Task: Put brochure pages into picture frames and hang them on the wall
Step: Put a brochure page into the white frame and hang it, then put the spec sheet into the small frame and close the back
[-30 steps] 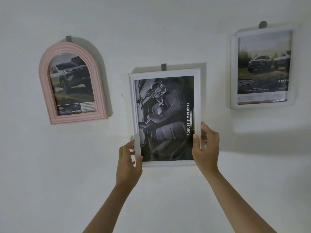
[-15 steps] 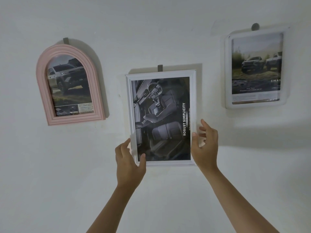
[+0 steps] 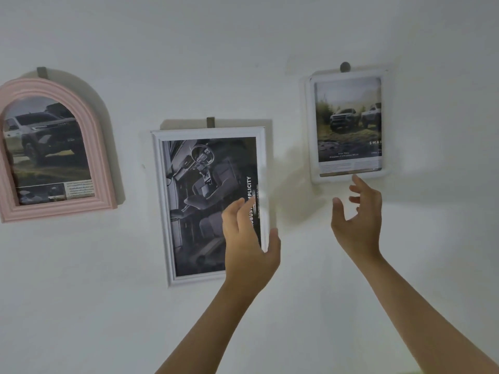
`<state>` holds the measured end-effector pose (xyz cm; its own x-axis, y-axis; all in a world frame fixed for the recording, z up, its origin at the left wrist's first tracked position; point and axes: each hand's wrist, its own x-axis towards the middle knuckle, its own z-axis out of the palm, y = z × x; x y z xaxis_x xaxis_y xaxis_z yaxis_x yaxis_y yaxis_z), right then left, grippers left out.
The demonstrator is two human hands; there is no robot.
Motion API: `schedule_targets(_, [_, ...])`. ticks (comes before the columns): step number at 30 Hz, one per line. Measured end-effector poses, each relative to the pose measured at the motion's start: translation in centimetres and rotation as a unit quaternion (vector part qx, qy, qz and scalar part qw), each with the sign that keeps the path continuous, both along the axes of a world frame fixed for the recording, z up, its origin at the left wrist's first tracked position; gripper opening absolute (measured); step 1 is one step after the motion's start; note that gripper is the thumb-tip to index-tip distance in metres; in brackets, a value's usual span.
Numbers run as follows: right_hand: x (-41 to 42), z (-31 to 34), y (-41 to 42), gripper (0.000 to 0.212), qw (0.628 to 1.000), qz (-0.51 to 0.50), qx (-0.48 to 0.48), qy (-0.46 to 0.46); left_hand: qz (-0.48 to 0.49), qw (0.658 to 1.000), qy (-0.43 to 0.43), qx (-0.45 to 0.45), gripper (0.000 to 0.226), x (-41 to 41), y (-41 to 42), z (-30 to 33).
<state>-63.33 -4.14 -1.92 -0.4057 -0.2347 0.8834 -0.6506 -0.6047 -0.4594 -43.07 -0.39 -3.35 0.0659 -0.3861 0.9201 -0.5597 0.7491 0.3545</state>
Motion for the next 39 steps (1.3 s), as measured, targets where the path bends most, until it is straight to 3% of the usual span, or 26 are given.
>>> schedule_targets(3, [-3.3,1.6,-0.4,0.067,0.999,-0.040,0.024,0.004,-0.030,0.999,-0.021,-0.005,0.061,-3.4,-1.1,1.6])
schedule_targets(8, [-8.0,4.4,-2.1,0.104,0.983,-0.105,0.143,0.041,-0.090,0.994,-0.029,0.047,0.063,-7.9,-4.2,4.3])
schedule_targets(14, [-9.7,5.2,-3.7,0.118,0.976,-0.168,0.124,0.062,-0.100,0.994,-0.020,0.031,0.066,-10.6,-6.8,6.6])
schedule_targets(19, [-9.6,5.0,-4.2,0.115,0.990,-0.094,0.093,0.051,-0.145,0.988,-0.035,0.032,0.072,-12.4,-7.3,7.2])
schedule_targets(28, [-8.9,5.2,-2.4,0.116,0.995,-0.068,0.072,0.028,-0.176,0.983,-0.009,0.045,0.069,-11.6,-6.7,7.9])
schedule_targets(36, [-6.8,4.0,3.0,0.121,0.994,0.081,0.064,0.046,-0.205,0.971,0.025,0.120,0.064,-6.9,-1.6,6.1])
schedule_targets(39, [-4.8,2.3,5.7,0.105,0.985,0.155,0.074,0.014,-0.193,0.970,0.019,0.149,0.065,-4.1,0.7,3.6])
